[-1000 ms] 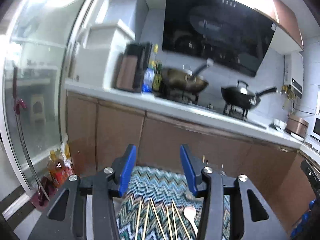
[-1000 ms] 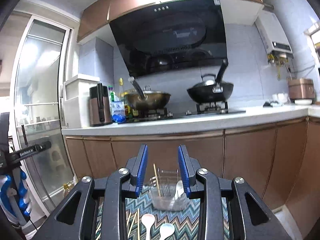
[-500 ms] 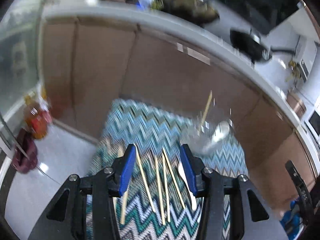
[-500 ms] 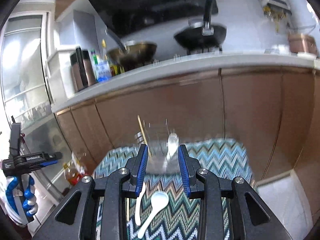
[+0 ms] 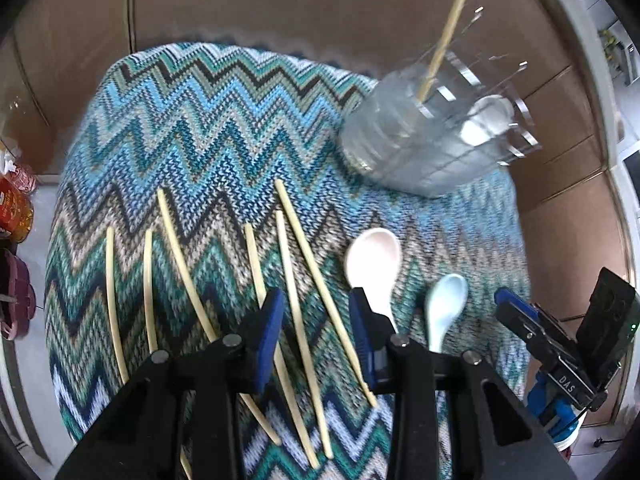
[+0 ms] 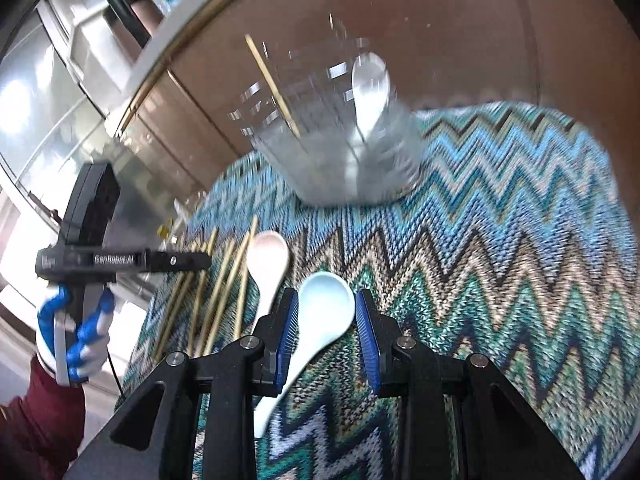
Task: Organize utensils
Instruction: 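Grasp another white spoon with the right tool while the left tool grasps a chopstick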
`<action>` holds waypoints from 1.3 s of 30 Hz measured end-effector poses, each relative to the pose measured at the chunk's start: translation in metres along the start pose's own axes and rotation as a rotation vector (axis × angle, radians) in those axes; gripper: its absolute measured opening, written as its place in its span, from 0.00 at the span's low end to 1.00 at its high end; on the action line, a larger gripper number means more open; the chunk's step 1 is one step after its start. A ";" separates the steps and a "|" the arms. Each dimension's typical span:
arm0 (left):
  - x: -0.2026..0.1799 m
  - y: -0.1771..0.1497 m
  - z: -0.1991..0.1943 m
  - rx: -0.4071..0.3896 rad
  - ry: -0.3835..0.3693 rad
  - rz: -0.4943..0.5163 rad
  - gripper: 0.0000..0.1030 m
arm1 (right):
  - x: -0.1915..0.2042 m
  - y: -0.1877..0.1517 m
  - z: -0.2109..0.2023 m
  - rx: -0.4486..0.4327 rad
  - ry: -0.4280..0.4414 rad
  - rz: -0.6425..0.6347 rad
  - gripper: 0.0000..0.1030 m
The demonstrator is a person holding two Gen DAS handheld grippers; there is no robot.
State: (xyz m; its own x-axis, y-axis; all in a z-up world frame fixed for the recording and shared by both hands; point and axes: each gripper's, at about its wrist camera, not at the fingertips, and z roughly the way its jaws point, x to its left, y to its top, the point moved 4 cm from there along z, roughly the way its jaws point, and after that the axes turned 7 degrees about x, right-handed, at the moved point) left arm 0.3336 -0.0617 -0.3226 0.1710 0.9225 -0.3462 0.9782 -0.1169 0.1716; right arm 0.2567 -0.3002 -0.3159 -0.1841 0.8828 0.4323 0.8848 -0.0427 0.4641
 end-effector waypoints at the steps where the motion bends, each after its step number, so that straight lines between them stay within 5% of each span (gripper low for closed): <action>1: 0.000 0.003 0.002 0.007 0.010 0.002 0.31 | -0.002 0.001 0.007 0.017 0.000 -0.008 0.30; 12: 0.004 0.025 0.023 0.070 0.086 0.020 0.19 | -0.010 0.010 0.031 0.063 0.015 -0.043 0.30; 28: -0.003 0.041 0.054 0.137 0.086 -0.001 0.14 | 0.001 0.021 0.063 0.168 0.045 -0.109 0.29; 35: -0.006 0.047 0.057 0.138 0.117 -0.013 0.11 | 0.018 0.027 0.085 0.208 0.067 -0.165 0.10; 39: -0.007 0.047 0.058 0.130 0.128 -0.036 0.07 | 0.028 0.026 0.089 0.216 0.049 -0.229 0.09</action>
State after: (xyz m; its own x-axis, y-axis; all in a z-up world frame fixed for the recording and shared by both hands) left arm 0.3850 -0.0954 -0.3653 0.1271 0.9653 -0.2281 0.9919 -0.1216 0.0381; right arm 0.3127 -0.2349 -0.3602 -0.4053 0.8339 0.3747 0.8873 0.2600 0.3810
